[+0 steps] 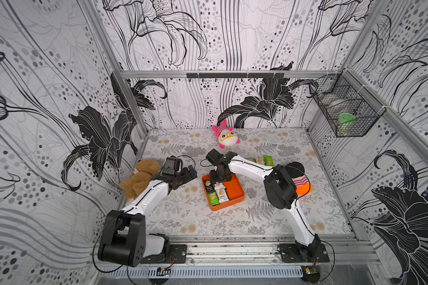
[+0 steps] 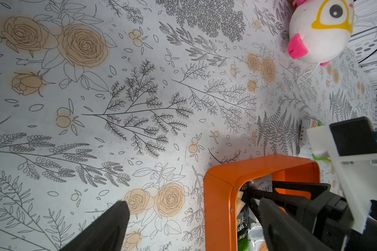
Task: Take the cookies out of the storage box
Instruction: Pick up the cookie from the storage box, then place the cookie at the center of the board.
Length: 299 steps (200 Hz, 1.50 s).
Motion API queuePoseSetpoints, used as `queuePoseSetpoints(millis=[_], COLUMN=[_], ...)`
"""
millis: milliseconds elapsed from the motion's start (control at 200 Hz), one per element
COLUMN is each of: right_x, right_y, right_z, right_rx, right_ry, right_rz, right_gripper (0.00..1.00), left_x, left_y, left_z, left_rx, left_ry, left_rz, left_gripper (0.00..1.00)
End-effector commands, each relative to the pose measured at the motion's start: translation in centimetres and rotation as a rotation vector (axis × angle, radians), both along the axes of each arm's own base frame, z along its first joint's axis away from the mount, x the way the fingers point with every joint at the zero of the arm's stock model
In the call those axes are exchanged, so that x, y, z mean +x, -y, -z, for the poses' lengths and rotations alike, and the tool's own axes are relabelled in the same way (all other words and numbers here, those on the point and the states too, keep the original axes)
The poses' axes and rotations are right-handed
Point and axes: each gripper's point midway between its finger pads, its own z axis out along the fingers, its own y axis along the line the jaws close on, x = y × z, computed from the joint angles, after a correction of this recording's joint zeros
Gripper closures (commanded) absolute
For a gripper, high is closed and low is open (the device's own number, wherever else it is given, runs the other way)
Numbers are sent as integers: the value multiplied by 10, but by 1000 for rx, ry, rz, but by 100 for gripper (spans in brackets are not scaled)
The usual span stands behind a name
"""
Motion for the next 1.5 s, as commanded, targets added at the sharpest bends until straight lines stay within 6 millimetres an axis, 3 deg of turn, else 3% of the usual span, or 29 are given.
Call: queuePoseSetpoints(millis=[0, 210, 451, 751, 996, 1192, 1492], right_x=[-4, -1, -1, -16, -15, -2, 24], right_y=[3, 1, 5, -3, 7, 39, 131], right_z=[6, -5, -29, -59, -87, -100, -94], right_rx=[-62, -47, -33, 126, 166, 162, 99], right_ry=[-8, 12, 46, 46, 89, 128, 141], right_rz=[-32, -28, -22, -3, 14, 72, 209], right_gripper=[40, 53, 53, 53, 54, 54, 54], left_x=[1, -1, 1, 5, 12, 19, 35], left_y=[-1, -2, 1, 6, 19, 40, 71], left_z=[-2, -1, -4, -9, -18, -26, -27], left_rx=[-6, -10, -22, -34, -55, -25, -23], left_ry=[15, 17, 23, 22, 31, 43, 42], left_rz=[3, -5, 4, 25, 57, 103, 145], left_gripper=[3, 3, 3, 3, 3, 3, 3])
